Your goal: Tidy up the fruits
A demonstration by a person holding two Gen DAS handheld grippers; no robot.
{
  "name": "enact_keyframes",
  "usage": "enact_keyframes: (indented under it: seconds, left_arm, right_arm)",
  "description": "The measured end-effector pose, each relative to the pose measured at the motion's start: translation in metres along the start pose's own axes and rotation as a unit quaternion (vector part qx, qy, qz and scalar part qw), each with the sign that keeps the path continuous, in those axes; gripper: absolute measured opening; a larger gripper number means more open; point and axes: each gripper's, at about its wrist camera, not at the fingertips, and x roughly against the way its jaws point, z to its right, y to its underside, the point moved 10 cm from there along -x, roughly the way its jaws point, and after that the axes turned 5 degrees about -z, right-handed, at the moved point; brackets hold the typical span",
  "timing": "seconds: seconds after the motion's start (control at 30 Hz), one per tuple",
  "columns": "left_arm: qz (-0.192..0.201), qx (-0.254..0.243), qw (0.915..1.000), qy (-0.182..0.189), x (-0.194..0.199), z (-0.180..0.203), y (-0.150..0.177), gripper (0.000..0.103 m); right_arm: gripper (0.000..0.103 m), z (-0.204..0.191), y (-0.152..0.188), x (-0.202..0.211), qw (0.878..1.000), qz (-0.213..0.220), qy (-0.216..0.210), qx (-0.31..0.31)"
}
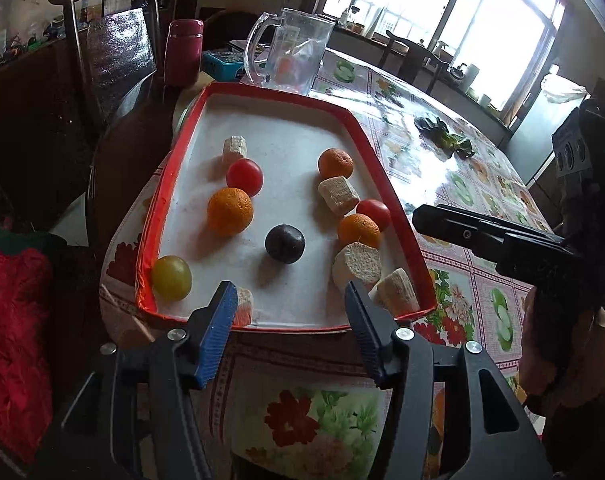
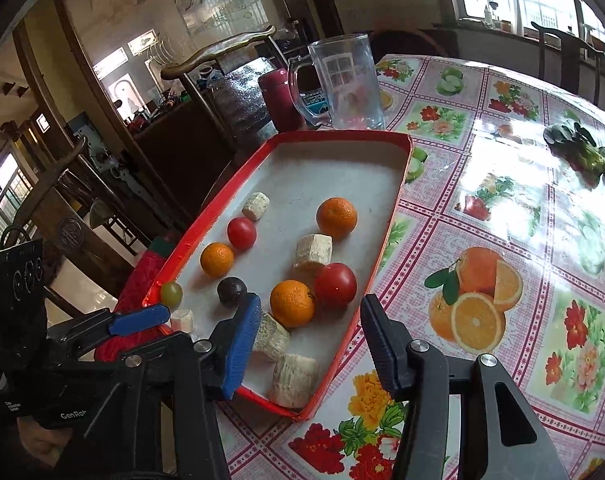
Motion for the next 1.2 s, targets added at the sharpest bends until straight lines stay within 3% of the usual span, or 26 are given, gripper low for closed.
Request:
enact_keyframes:
  seconds: [0.07, 0.37, 0.47, 0.7, 0.83, 1.0, 1.2]
  left_arm:
    - [0.003, -0.003, 1.0000, -0.003, 0.004, 0.001, 0.003, 0.059]
    - [0.021, -0.033, 0.9983, -0.044, 0.024, 0.005, 0.016, 0.066]
    - [0.032, -0.052, 0.9964, -0.060, 0.031, 0.008, 0.022, 0.079]
    - [0.042, -0.093, 0.9920, -0.074, 0.043, 0.018, 0.032, 0.080]
    - [0.054, -0.099, 0.9915, -0.064, 0.051, 0.024, 0.030, 0.084]
    - [0.059, -0.116, 0.9888, -0.072, 0.055, 0.031, 0.031, 0.084]
    - [0.067, -0.125, 0.9885, -0.053, 0.062, 0.040, 0.028, 0.084]
  right_arm:
    - [0.055, -0.002, 0.004, 0.006, 1.000, 0.002, -0.005, 0.006]
    - [0.082, -0.003, 0.028, 0.027, 0.998, 0.001, -0.002, 0.056]
    - [0.088, -0.009, 0.036, 0.034, 0.996, 0.006, -0.007, 0.091]
    - [0.092, -0.027, 0.053, 0.040, 0.981, 0.009, 0.017, 0.191]
    - [0.092, -0.034, 0.058, 0.040, 0.975, 0.004, 0.012, 0.221]
    - [0.092, -0.039, 0.056, 0.042, 0.970, 0.010, -0.001, 0.243]
    - [0.092, -0.047, 0.055, 0.042, 0.961, 0.000, -0.022, 0.274]
